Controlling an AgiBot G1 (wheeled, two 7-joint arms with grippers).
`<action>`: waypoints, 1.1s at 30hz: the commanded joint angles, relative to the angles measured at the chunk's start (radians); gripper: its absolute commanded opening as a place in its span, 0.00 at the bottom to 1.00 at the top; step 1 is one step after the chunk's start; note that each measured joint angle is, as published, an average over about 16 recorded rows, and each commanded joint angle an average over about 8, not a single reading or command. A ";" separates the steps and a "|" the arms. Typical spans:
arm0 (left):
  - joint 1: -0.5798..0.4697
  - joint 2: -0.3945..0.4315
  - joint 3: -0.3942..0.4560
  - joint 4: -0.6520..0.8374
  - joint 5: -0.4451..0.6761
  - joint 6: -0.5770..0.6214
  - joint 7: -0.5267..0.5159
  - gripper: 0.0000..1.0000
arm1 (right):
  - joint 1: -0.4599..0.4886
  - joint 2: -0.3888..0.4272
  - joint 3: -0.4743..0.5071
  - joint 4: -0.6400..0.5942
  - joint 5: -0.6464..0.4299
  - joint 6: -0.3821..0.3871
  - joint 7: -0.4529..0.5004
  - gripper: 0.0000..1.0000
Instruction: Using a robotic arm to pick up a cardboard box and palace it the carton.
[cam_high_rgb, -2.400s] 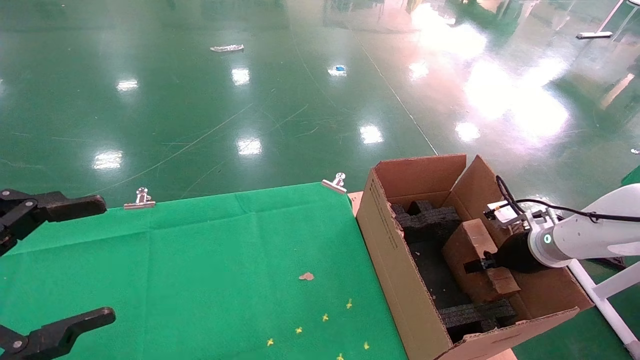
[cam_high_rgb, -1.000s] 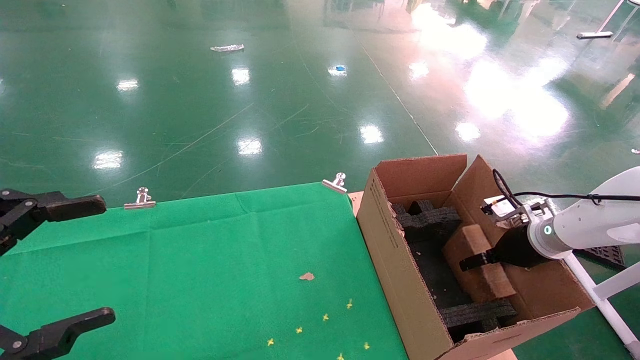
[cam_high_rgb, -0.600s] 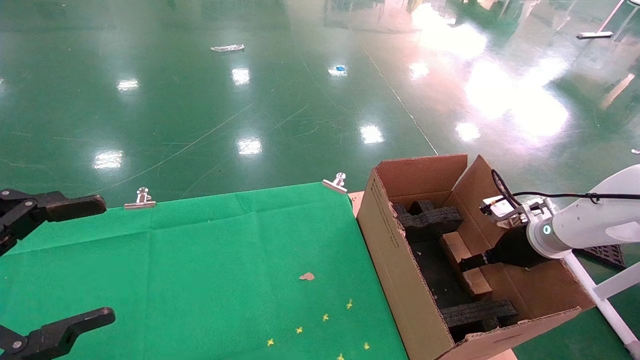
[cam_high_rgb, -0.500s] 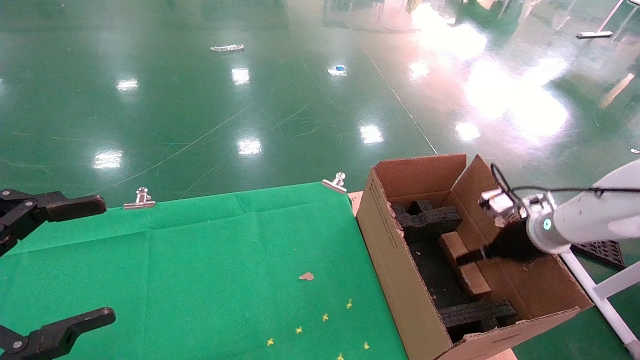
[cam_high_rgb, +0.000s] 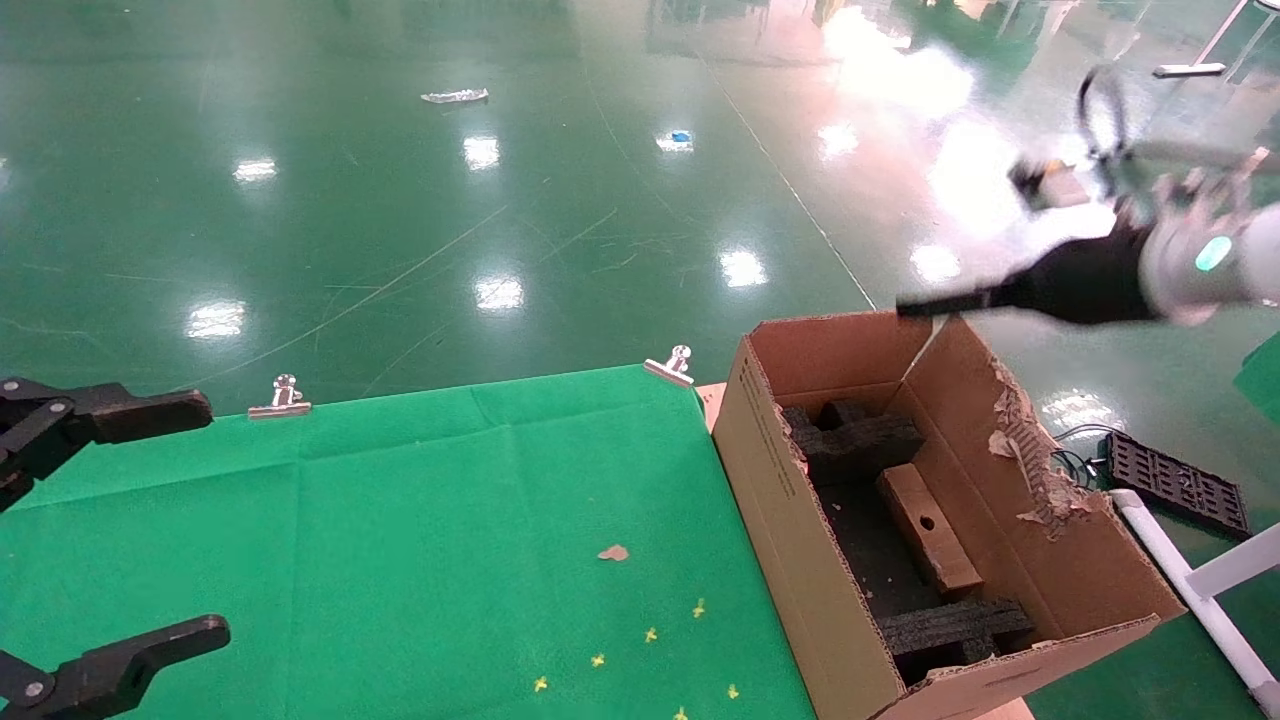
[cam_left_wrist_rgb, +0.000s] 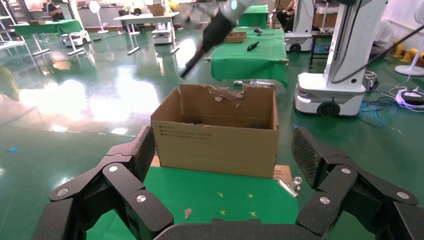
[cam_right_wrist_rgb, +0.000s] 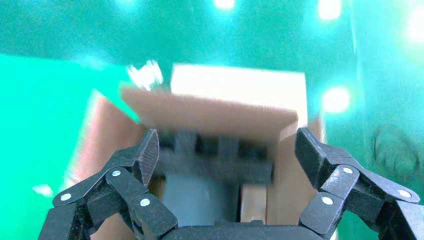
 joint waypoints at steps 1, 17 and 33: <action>0.000 0.000 0.000 0.000 0.000 0.000 0.000 1.00 | 0.046 0.028 0.017 0.051 0.001 -0.006 -0.004 1.00; 0.000 0.000 0.001 0.001 -0.001 0.000 0.001 1.00 | 0.057 0.099 0.108 0.257 0.014 -0.001 -0.007 1.00; -0.001 0.000 0.002 0.001 -0.001 0.000 0.001 1.00 | -0.202 0.038 0.386 0.333 0.190 -0.143 -0.238 1.00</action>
